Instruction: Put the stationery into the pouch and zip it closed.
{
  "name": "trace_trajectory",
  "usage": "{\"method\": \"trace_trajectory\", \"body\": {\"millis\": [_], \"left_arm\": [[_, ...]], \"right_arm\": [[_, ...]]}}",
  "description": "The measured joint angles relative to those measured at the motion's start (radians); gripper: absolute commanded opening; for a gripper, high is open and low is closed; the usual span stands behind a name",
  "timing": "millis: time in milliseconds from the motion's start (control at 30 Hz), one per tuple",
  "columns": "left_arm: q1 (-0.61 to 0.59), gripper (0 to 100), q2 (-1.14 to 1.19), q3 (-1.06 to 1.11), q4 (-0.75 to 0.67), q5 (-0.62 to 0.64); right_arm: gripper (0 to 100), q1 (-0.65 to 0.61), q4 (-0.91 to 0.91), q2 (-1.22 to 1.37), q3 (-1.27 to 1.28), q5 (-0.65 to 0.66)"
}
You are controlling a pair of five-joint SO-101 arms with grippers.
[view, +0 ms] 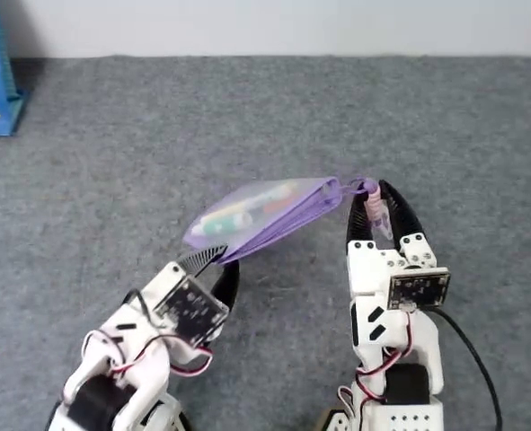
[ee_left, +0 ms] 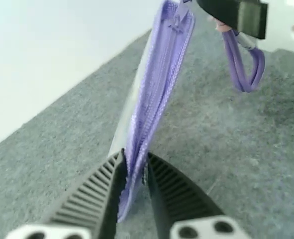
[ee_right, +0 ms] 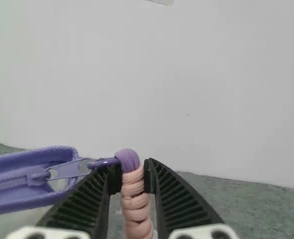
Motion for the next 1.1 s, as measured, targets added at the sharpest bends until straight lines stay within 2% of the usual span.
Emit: {"method": "trace_trajectory", "body": {"millis": [300,600,667,867,1000,1100], "left_arm": [[-0.034,1,-0.071,-0.002,0.061,0.003],[-0.032,1,-0.072,-0.002,0.061,0.002],[-0.032,3,-0.072,-0.002,0.061,0.002],[-0.037,18,-0.072,-0.002,0.061,0.032],[-0.074,21,-0.072,-0.002,0.061,0.129],[-0.138,21,-0.072,-0.002,0.061,0.15]], "right_arm": [[0.7,0.115,-0.002,0.002,0.035,0.02],[1.3,0.107,-0.002,0.003,0.046,0.043],[4.1,0.11,0.003,0.003,0.046,0.043],[20.8,0.074,0.164,0.002,0.044,0.048],[21.6,0.052,0.282,0.002,0.02,0.048],[21.6,0.054,0.413,0.002,-0.048,-0.002]]}}
